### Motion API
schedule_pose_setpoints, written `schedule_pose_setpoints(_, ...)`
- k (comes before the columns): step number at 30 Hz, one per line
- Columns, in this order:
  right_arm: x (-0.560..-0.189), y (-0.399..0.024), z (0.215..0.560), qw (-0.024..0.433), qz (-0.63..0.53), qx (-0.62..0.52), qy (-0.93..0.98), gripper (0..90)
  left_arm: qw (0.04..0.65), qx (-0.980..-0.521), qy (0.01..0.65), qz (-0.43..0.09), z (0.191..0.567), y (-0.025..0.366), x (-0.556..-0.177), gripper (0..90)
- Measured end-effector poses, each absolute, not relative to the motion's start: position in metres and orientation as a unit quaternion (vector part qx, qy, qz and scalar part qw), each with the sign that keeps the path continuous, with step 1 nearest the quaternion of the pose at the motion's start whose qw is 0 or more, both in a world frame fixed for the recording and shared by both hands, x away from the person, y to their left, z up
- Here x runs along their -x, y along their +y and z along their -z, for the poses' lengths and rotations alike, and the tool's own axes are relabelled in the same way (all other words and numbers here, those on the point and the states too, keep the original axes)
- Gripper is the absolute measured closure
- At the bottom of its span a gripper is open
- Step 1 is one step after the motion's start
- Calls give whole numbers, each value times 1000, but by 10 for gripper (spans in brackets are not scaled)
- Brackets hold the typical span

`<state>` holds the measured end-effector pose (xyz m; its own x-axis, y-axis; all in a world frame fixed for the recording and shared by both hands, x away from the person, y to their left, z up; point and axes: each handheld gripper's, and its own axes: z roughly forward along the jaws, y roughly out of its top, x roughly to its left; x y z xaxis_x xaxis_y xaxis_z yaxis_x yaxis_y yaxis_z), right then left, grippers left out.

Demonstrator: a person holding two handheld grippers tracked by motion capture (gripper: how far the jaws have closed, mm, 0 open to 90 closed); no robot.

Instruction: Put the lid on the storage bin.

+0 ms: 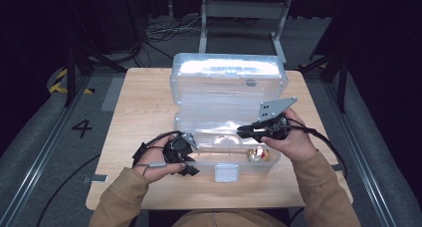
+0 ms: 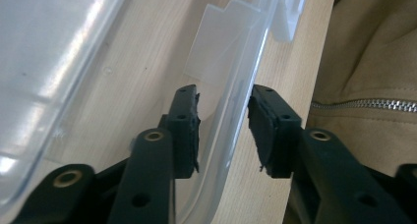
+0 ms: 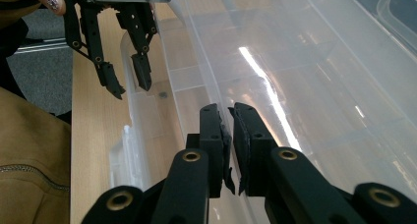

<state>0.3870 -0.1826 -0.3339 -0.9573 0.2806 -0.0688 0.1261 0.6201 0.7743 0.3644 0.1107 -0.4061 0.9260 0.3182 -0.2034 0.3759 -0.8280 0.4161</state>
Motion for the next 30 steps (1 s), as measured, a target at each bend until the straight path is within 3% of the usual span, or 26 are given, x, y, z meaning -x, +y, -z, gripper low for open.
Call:
schedule_pose_setpoints(14,-386,-183,334,95,-422,-114,895,827,274,-941,195,36,375,135,-358,599)
schedule_pose_setpoints(30,-385,-183,335,94,-422,-114,895,826,367,-905,213,20,346,159,-356,626)
